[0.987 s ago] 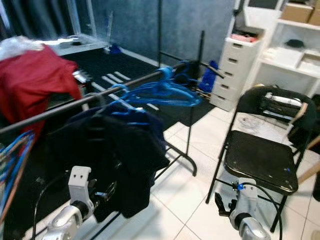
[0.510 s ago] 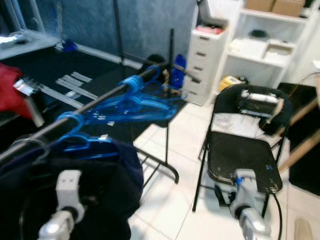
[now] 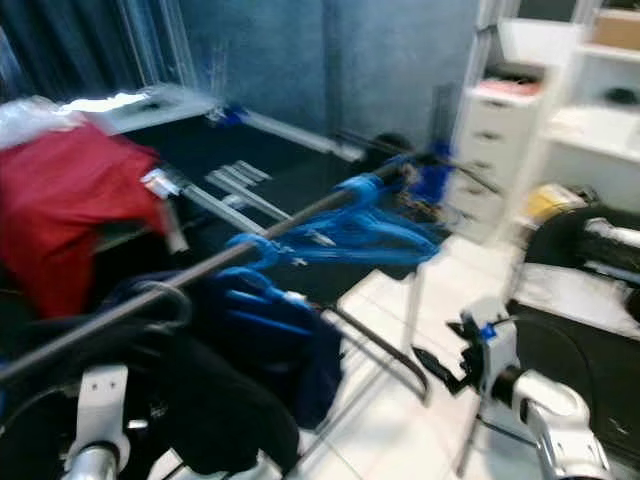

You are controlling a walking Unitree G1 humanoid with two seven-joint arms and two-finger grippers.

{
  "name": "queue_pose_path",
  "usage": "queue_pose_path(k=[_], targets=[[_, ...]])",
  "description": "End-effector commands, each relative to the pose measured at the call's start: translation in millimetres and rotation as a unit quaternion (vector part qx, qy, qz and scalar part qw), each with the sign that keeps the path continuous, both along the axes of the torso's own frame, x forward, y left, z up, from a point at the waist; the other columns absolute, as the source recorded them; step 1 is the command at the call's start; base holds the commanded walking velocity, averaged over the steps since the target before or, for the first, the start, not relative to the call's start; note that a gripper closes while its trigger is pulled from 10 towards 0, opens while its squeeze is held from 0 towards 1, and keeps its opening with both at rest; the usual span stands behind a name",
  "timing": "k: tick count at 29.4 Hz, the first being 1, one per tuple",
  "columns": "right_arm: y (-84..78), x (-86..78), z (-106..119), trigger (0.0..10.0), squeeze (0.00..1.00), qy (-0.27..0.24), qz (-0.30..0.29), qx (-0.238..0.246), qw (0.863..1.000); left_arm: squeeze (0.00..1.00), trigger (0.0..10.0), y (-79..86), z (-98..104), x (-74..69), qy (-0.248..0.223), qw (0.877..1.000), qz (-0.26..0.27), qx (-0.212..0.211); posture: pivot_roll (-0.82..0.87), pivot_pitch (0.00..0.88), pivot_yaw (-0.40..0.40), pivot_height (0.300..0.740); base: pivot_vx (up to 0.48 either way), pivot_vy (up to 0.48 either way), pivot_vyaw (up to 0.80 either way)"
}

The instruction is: Hang hanger

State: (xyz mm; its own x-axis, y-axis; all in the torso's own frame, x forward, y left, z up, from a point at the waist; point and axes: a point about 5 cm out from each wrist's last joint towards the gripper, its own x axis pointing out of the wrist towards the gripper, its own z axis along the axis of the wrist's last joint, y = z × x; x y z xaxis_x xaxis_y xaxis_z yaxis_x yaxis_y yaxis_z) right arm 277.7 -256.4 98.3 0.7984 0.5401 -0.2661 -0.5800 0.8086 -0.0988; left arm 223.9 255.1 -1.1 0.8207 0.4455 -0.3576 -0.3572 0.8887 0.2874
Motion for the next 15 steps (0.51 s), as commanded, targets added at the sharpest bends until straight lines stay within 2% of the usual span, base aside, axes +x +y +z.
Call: queue_pose_path(k=[1, 7, 12, 15], targets=[[-5.3, -3.9, 2, 10.0, 0.0, 0.007, 0.001, -0.007, 1.0, 0.0, 10.0, -6.9, 0, 0.4, 0.002, 1.0, -0.006, 0.003, -0.08, 0.0, -0.045, 0.74, 0.0, 0.0, 0.8], [-2.8, -6.3, 10, 10.0, 0.0, 0.002, 0.005, -0.007, 1.0, 0.0, 10.0, -11.6, 2, 0.1, 0.007, 1.0, -0.016, 0.02, -0.08, 0.0, -0.042, 0.74, 0.0, 0.0, 0.8], [-0.1, -4.6, 13, 10.0, 0.0, 0.001, -0.002, -0.005, 1.0, 0.0, 10.0, -13.7, 3, 0.0, 0.012, 0.999, -0.024, 0.024, -0.08, 0.0, -0.045, 0.74, 0.0, 0.0, 0.0], [-0.6, 1.5, 15, 10.0, 0.0, -0.004, -0.026, -0.013, 1.0, 0.0, 10.0, -18.5, 3, 1.9, 0.015, 0.998, -0.051, 0.024, -0.07, 0.0, -0.048, 0.74, 0.0, 0.0, 0.0]])
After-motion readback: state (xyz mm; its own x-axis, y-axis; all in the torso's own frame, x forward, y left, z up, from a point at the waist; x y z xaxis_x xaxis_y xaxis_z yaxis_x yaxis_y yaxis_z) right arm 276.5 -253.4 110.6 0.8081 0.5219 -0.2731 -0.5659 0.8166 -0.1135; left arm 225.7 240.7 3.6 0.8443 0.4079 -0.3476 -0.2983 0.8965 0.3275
